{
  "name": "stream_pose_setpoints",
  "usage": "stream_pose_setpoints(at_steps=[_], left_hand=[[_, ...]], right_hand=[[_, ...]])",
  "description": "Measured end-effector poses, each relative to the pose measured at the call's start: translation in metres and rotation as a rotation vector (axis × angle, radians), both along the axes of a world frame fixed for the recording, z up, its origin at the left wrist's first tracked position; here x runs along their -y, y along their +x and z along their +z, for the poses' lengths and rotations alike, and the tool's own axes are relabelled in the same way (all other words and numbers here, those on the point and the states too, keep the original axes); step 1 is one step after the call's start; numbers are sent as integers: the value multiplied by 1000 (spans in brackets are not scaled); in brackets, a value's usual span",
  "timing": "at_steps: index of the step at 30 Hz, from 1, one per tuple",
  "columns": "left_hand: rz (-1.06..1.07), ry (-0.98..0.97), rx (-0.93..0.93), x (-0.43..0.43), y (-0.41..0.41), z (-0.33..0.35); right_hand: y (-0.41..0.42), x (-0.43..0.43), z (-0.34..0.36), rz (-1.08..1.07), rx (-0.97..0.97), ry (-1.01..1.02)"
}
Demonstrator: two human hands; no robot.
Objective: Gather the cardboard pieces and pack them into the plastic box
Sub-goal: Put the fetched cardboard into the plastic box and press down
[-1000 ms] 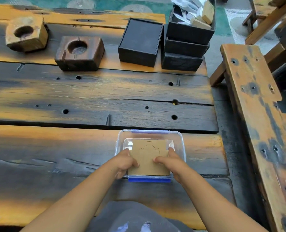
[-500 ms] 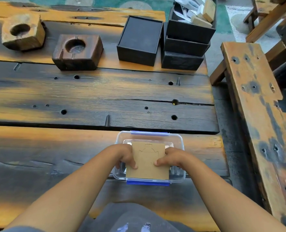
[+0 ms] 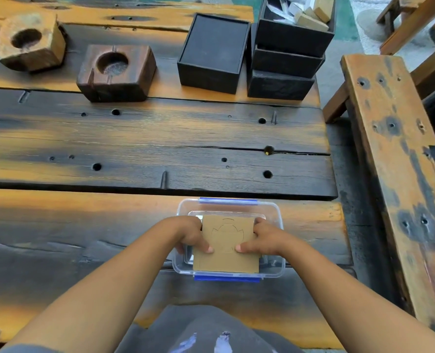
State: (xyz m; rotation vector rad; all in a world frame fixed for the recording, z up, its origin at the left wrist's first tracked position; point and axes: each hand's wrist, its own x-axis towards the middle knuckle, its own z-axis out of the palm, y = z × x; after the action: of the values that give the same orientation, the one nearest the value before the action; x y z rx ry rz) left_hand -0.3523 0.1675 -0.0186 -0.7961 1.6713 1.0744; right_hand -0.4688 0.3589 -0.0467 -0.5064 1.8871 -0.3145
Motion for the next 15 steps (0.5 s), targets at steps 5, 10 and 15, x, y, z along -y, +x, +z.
stream_pose_setpoints(at_steps=[5, 10, 15], left_hand=[[124, 44, -33, 8, 4, 0], [93, 34, 30, -6, 10, -8], [-33, -38, 102, -14, 4, -8]], right_hand=[[0, -7, 4, -199, 83, -167], [6, -2, 5, 3, -19, -71], [6, 3, 1, 104, -47, 62]])
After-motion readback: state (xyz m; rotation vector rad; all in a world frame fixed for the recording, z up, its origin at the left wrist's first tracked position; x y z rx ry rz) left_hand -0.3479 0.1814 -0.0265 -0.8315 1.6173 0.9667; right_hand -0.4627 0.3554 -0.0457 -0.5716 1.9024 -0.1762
